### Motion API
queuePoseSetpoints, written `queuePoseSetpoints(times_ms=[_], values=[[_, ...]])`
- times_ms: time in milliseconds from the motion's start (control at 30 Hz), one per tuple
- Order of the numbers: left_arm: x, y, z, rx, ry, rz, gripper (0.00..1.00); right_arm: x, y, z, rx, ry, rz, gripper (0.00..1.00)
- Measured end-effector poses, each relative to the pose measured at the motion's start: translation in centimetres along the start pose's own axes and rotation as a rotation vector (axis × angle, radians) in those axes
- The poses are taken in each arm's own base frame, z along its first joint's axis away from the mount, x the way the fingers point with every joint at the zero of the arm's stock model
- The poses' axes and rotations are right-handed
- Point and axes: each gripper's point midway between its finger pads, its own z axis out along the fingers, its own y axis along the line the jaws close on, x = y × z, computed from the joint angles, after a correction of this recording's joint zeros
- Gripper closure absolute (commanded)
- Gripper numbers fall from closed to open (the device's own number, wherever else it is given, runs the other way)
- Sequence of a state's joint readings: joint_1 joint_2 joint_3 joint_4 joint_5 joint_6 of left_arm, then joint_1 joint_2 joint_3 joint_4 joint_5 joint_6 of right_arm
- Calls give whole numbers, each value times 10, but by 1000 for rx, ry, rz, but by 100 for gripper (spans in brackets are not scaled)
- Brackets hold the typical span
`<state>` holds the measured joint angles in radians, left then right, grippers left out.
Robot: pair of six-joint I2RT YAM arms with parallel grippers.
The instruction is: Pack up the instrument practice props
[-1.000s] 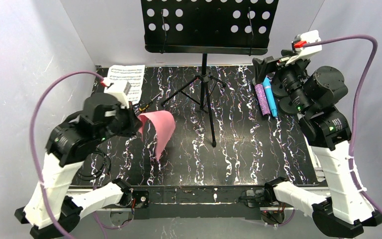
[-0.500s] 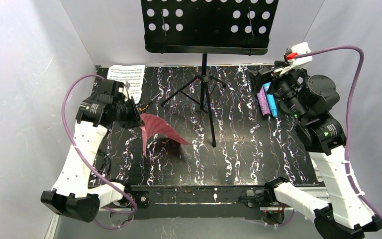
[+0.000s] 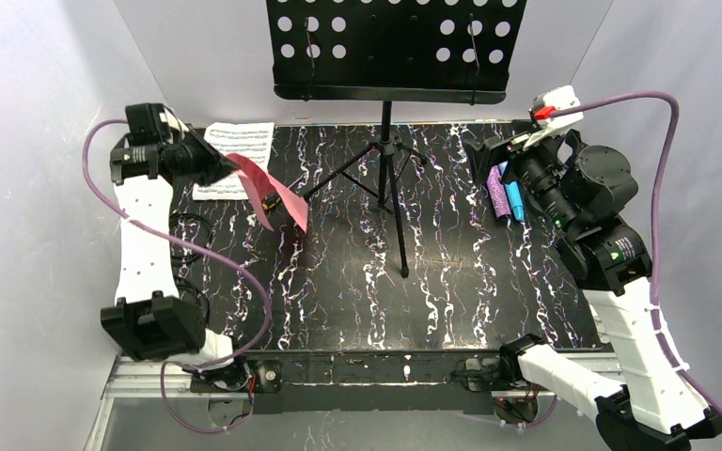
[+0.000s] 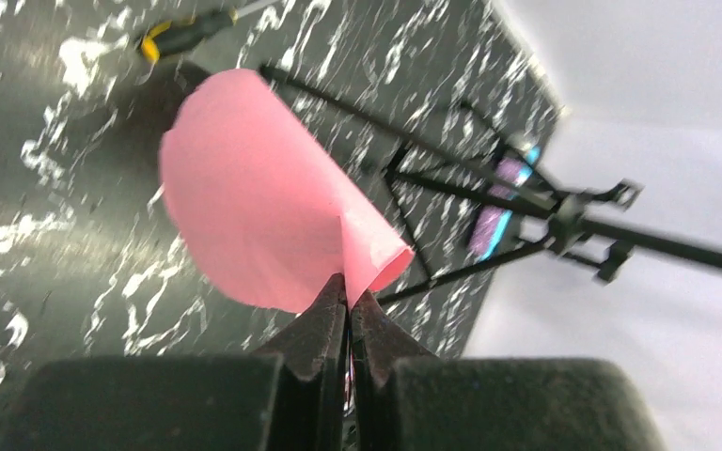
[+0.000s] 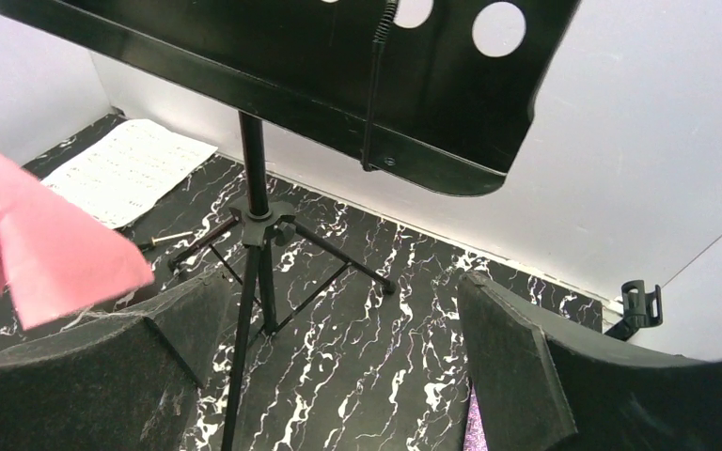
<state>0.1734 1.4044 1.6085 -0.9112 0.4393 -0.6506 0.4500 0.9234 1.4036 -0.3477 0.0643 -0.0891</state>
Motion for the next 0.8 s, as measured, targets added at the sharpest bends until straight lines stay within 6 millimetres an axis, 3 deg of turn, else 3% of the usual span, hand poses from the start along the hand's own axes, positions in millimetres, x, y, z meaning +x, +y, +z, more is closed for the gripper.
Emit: queuePoseSetpoints(times_ms=[100,233,367,467,567,667,800], values=[[-44,-10,11,39,-60,-63,100,0,5,0,-17,-1,-18,1],[-106,-17,40,126,-119,-163,100,0,11,1,-28,0,-51,1],[-151,3,93,162,-98,-299,100,2,13,3,-28,9,-83,1],[-165,24,134,162,-58,-390,100,5,13,6,-25,17,-98,1],[-165,44,168,148,-11,-471,100,7,11,8,-16,26,-110,1],[-167,49,178,150,-1,-530,100,9,10,9,-9,33,-120,1],[-181,43,173,201,-43,-568,100,14,10,11,-9,46,-123,1]])
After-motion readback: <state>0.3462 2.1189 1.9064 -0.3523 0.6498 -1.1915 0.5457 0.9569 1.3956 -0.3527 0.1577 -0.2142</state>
